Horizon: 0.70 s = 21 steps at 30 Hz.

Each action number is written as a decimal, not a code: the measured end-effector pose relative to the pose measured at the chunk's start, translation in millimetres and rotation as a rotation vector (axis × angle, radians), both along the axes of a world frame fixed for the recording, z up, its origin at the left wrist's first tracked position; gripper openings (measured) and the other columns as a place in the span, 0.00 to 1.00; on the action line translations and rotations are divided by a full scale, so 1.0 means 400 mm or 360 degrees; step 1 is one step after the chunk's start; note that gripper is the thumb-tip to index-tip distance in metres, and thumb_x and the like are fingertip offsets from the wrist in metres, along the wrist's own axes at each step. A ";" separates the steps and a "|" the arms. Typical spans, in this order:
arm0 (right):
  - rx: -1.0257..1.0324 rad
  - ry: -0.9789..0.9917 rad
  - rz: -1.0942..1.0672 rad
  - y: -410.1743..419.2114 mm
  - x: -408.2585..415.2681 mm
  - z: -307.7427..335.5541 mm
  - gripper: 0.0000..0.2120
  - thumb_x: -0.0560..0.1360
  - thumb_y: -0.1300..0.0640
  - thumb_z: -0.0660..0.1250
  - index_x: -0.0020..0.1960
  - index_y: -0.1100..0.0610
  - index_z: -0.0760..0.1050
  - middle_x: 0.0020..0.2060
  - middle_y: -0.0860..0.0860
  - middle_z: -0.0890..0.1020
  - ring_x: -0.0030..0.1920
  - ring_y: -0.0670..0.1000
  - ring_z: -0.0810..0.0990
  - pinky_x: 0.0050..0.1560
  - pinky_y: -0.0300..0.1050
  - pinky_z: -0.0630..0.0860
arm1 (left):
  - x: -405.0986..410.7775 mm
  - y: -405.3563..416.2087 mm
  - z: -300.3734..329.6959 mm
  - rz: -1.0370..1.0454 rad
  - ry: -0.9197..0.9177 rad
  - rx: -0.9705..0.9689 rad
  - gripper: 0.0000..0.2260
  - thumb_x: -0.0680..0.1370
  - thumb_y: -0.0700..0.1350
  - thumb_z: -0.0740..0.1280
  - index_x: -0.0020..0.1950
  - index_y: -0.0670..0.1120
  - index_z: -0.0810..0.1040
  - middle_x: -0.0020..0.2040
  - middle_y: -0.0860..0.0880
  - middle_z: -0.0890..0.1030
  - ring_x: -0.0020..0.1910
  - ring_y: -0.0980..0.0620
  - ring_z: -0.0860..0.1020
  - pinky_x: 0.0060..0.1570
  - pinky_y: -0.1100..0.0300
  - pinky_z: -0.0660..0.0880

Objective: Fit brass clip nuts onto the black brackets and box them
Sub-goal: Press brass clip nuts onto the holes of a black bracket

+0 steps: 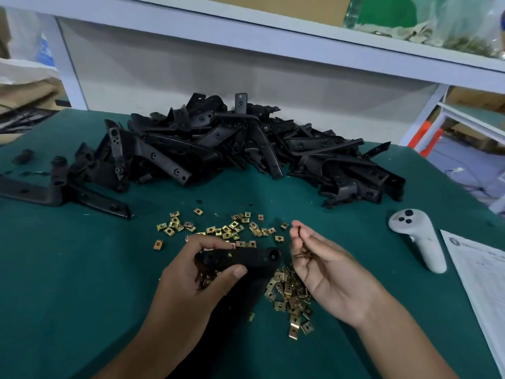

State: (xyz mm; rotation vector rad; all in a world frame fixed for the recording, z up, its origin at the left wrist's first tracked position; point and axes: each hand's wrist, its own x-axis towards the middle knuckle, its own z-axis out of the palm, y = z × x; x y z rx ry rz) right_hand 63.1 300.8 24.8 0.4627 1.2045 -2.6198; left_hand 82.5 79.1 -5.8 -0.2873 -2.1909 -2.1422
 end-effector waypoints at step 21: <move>0.0512 0.0224 0.0315 -0.034 0.037 0.003 0.08 0.71 0.57 0.71 0.47 0.53 0.88 0.44 0.52 0.87 0.44 0.46 0.86 0.41 0.38 0.81 | 0.013 -0.016 -0.008 -0.0081 0.0340 -0.0477 0.16 0.65 0.66 0.74 0.50 0.65 0.78 0.44 0.64 0.84 0.41 0.64 0.82 0.39 0.74 0.74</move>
